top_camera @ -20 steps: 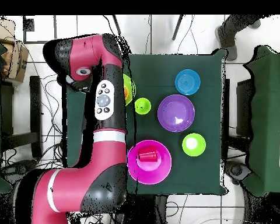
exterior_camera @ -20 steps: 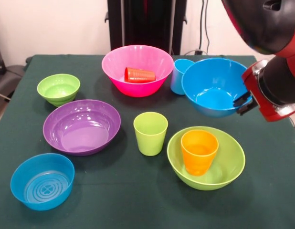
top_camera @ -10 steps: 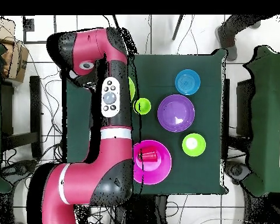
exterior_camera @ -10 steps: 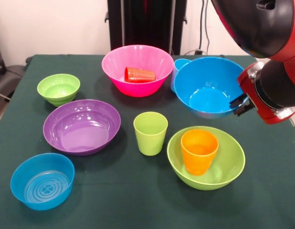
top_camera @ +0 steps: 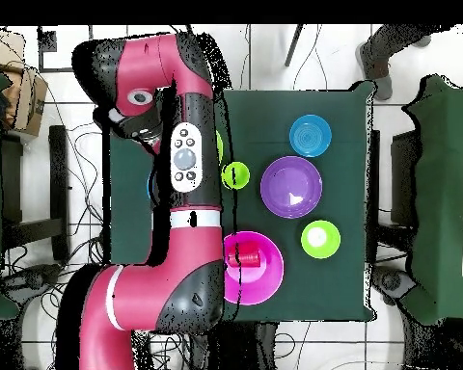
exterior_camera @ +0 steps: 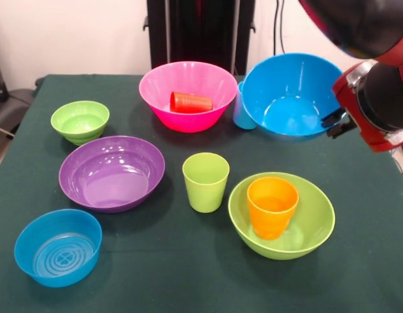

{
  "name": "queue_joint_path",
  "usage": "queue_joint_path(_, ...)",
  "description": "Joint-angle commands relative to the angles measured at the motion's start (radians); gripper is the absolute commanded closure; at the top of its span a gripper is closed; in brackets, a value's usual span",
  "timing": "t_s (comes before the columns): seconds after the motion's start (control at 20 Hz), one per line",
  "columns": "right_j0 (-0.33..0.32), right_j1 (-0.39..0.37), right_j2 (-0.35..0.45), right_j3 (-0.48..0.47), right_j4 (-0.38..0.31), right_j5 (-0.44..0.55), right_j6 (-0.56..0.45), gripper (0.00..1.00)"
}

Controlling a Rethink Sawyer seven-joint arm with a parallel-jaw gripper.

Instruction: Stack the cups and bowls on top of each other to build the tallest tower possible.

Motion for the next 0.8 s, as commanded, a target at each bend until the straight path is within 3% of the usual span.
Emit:
queue_joint_path(0.05,-0.017,0.035,-0.065,-0.062,0.063,0.058,-0.246,1.00)
queue_joint_path(0.45,-0.010,0.109,-0.136,-0.048,0.097,-0.158,-0.223,1.00)
queue_joint_path(0.8,-0.006,0.111,-0.144,-0.012,0.100,-0.251,-0.246,1.00)
